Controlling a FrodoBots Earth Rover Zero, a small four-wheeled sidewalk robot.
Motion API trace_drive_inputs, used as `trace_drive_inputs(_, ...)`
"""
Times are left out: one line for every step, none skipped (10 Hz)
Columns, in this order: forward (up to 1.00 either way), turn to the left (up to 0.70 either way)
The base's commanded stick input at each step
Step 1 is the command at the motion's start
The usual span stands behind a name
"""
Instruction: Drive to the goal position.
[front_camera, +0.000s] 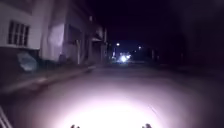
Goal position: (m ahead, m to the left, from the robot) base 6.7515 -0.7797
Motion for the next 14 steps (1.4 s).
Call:
trace_drive_inputs(0.50, 0.00)
trace_drive_inputs(0.50, 0.00)
trace_drive_inputs(0.50, 0.00)
trace_drive_inputs(0.50, 0.00)
trace_drive_inputs(0.50, 0.00)
trace_drive_inputs(0.50, 0.00)
trace_drive_inputs(0.50, 0.00)
trace_drive_inputs(0.50, 0.00)
trace_drive_inputs(0.50, 0.00)
trace_drive_inputs(0.50, 0.00)
trace_drive_inputs(0.50, 0.00)
trace_drive_inputs(0.50, 0.00)
trace_drive_inputs(0.50, 0.00)
trace_drive_inputs(0.50, 0.00)
